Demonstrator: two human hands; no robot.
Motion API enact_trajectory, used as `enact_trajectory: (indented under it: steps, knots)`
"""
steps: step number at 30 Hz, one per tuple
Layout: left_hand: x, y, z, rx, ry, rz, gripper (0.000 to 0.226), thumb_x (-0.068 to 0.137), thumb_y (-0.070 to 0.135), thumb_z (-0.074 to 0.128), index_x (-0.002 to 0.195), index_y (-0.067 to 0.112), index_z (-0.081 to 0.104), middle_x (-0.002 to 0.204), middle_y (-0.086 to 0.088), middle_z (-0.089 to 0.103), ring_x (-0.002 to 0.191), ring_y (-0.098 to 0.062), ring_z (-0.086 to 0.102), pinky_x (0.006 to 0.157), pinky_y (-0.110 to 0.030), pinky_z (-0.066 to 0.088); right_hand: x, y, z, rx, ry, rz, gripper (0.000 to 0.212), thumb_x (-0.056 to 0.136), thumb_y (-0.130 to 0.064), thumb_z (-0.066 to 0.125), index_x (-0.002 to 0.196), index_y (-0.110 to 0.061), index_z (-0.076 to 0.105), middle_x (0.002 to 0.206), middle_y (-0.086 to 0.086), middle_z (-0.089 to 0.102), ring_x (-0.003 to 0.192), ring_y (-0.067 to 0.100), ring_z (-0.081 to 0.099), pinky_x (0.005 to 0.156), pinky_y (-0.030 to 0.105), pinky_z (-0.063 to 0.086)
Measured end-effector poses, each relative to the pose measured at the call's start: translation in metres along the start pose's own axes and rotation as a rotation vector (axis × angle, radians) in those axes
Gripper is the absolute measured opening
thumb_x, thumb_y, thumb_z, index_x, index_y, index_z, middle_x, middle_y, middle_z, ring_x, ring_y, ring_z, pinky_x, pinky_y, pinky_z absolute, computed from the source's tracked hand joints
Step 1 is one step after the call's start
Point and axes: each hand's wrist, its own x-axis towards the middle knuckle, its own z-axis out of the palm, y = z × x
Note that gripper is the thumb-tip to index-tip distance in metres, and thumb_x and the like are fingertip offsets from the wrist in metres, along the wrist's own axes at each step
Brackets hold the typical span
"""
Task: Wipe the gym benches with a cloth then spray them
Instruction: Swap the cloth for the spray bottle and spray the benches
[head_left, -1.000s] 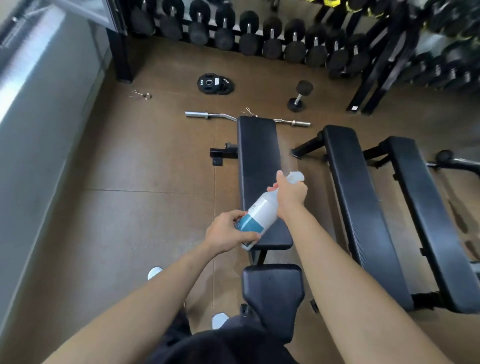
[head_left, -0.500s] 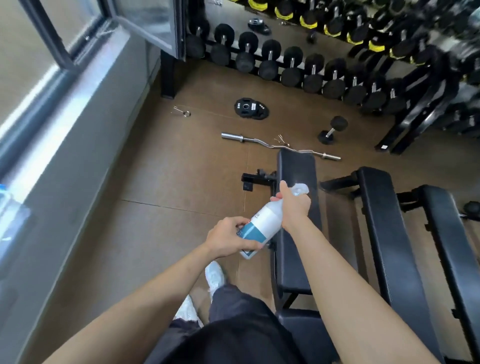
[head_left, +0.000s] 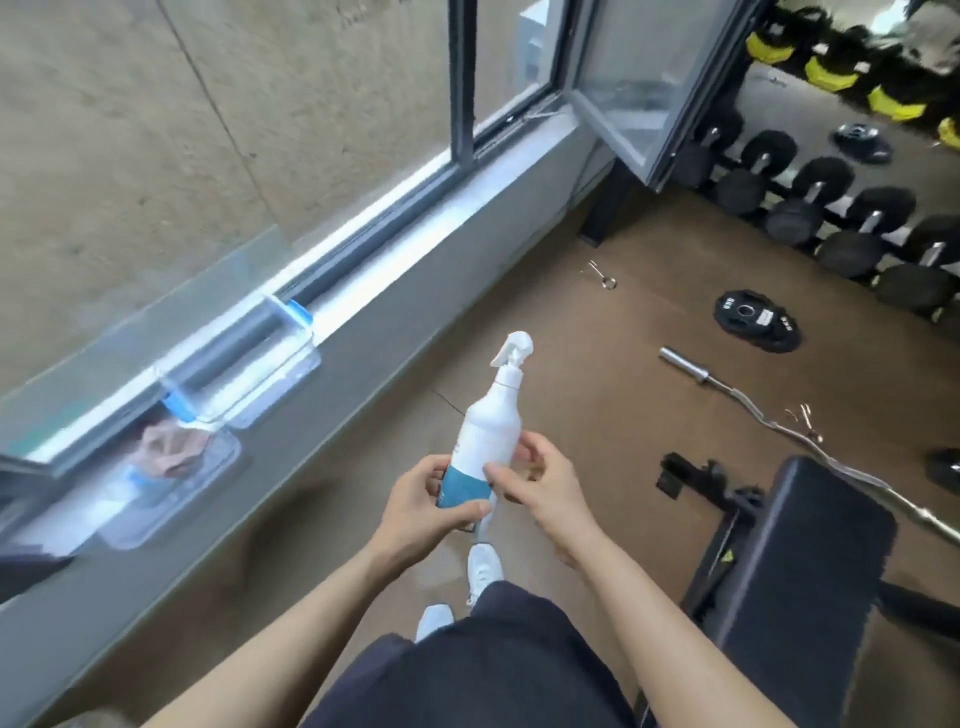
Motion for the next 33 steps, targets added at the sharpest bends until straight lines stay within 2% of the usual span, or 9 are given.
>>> enact_trajectory:
  steps: [4, 10, 12, 15, 20, 23, 25, 29, 33]
  knots:
    - [0.006, -0.003, -0.028, 0.046, 0.29, -0.025, 0.055, 0.063, 0.048, 0.094, 0.109, 0.035, 0.066, 0.098, 0.018, 0.072, 0.089, -0.001, 0.066, 0.077, -0.026, 0.058, 0.054, -0.034, 0.041, -0.108, -0.198, -0.058, 0.069, 0.065, -0.054, 0.084, 0.125, -0.032, 0.057, 0.12, -0.011, 0.064, 0.109, 0.011, 0.064, 0.094, 0.042, 0.057]
    - [0.018, 0.005, -0.071, 0.044, 0.554, -0.081, 0.066, 0.056, 0.05, 0.095, 0.109, 0.039, 0.058, 0.103, 0.021, 0.068, 0.092, 0.007, 0.062, 0.078, -0.024, 0.054, 0.114, -0.09, 0.108, -0.166, -0.446, -0.169, 0.059, 0.071, -0.034, 0.09, 0.117, -0.019, 0.058, 0.11, -0.003, 0.07, 0.101, 0.011, 0.067, 0.089, 0.035, 0.058]
    - [0.025, 0.003, -0.094, -0.021, 0.551, -0.072, 0.064, 0.06, 0.04, 0.097, 0.111, 0.035, 0.059, 0.106, 0.017, 0.069, 0.094, 0.004, 0.063, 0.082, -0.025, 0.055, 0.135, -0.107, 0.129, -0.191, -0.534, -0.19, 0.059, 0.072, -0.031, 0.09, 0.121, -0.019, 0.06, 0.111, -0.003, 0.072, 0.101, 0.01, 0.068, 0.088, 0.032, 0.058]
    - [0.038, 0.002, -0.145, -0.107, 0.509, -0.063, 0.045, 0.077, 0.027, 0.09, 0.115, 0.026, 0.067, 0.107, 0.008, 0.074, 0.098, -0.001, 0.068, 0.092, -0.031, 0.057, 0.169, -0.13, 0.158, -0.212, -0.681, -0.198, 0.059, 0.074, -0.027, 0.089, 0.126, -0.022, 0.061, 0.115, -0.003, 0.074, 0.107, 0.014, 0.069, 0.092, 0.035, 0.058]
    - [0.081, -0.001, -0.266, -0.241, 0.635, 0.002, 0.048, 0.083, 0.052, 0.072, 0.125, 0.029, 0.063, 0.119, 0.003, 0.072, 0.113, -0.015, 0.067, 0.099, -0.036, 0.056, 0.222, -0.165, 0.212, -0.31, -0.809, -0.219, 0.058, 0.08, -0.02, 0.084, 0.132, -0.026, 0.059, 0.122, -0.003, 0.071, 0.115, 0.018, 0.066, 0.1, 0.041, 0.054]
    - [0.117, 0.013, -0.329, -0.3, 0.544, 0.069, 0.038, 0.101, 0.025, 0.063, 0.138, 0.029, 0.053, 0.129, -0.002, 0.064, 0.115, -0.021, 0.065, 0.094, -0.028, 0.056, 0.254, -0.184, 0.249, -0.377, -0.862, -0.222, 0.064, 0.078, -0.019, 0.086, 0.135, -0.024, 0.057, 0.123, 0.001, 0.071, 0.116, 0.025, 0.066, 0.103, 0.048, 0.052]
    - [0.142, 0.02, -0.36, -0.284, 0.442, 0.068, 0.041, 0.104, 0.02, 0.058, 0.143, 0.029, 0.049, 0.134, -0.004, 0.06, 0.116, -0.02, 0.064, 0.091, -0.025, 0.056, 0.273, -0.194, 0.275, -0.444, -0.886, -0.245, 0.071, 0.075, -0.021, 0.087, 0.138, -0.024, 0.055, 0.124, 0.001, 0.07, 0.117, 0.026, 0.065, 0.103, 0.051, 0.051]
    - [0.183, 0.021, -0.4, -0.274, 0.408, 0.103, 0.028, 0.104, 0.012, 0.056, 0.125, -0.007, 0.059, 0.112, -0.014, 0.067, 0.098, -0.017, 0.066, 0.088, -0.036, 0.058, 0.309, -0.209, 0.319, -0.542, -0.934, -0.298, 0.074, 0.074, -0.018, 0.087, 0.14, -0.024, 0.054, 0.124, -0.001, 0.069, 0.118, 0.025, 0.063, 0.105, 0.049, 0.05]
    - [0.209, 0.015, -0.414, -0.365, 0.496, 0.095, 0.027, 0.102, 0.007, 0.058, 0.115, -0.015, 0.063, 0.102, -0.018, 0.066, 0.087, -0.014, 0.067, 0.083, -0.029, 0.061, 0.341, -0.217, 0.345, -0.603, -0.962, -0.303, 0.072, 0.076, -0.013, 0.085, 0.139, -0.031, 0.056, 0.122, -0.009, 0.069, 0.115, 0.016, 0.063, 0.097, 0.04, 0.056]
